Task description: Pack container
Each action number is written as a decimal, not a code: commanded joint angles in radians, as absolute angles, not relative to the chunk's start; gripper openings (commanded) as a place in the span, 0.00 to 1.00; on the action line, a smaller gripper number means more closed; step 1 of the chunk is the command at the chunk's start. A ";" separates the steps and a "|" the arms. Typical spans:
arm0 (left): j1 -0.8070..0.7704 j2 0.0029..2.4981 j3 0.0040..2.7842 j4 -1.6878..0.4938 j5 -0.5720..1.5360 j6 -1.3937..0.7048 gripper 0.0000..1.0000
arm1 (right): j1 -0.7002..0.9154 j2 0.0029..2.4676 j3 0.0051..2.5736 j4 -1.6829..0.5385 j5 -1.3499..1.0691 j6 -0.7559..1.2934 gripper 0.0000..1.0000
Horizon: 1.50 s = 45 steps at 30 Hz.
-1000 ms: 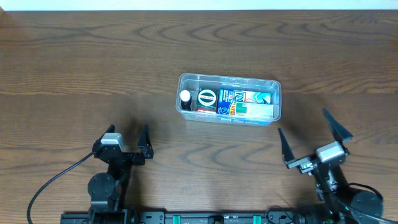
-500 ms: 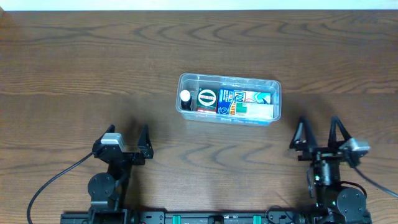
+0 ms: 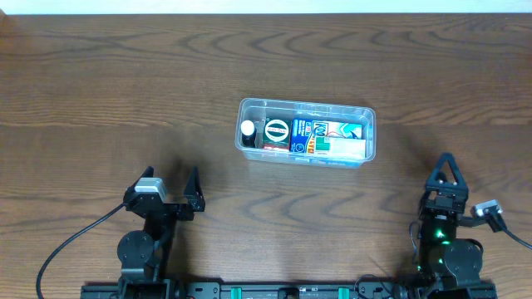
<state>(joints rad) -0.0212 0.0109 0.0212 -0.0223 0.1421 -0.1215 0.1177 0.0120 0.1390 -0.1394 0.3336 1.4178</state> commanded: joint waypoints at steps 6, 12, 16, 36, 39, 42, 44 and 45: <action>-0.015 0.004 0.004 -0.056 0.146 -0.101 0.98 | 0.097 0.006 0.134 -0.212 0.363 1.992 0.99; -0.015 0.004 0.004 -0.056 0.146 -0.101 0.98 | 0.097 0.006 0.134 -0.199 0.396 2.052 0.99; -0.015 0.004 0.004 -0.056 0.146 -0.101 0.98 | 0.099 0.006 0.134 -0.236 0.375 2.027 0.99; -0.015 0.004 0.004 -0.056 0.146 -0.101 0.98 | 0.098 0.006 0.134 -0.452 0.167 1.679 0.99; -0.015 0.004 0.004 -0.056 0.146 -0.101 0.98 | 0.098 0.006 0.134 -0.408 0.168 1.400 0.99; -0.015 0.004 0.004 -0.056 0.146 -0.101 0.98 | 0.098 0.006 0.134 -0.364 0.168 1.185 0.99; -0.015 0.004 0.004 -0.056 0.146 -0.101 0.98 | 0.098 0.006 0.134 -0.331 0.163 1.042 0.99; -0.015 0.004 0.004 -0.056 0.146 -0.101 0.98 | 0.098 0.006 0.134 -0.318 0.144 0.963 0.99</action>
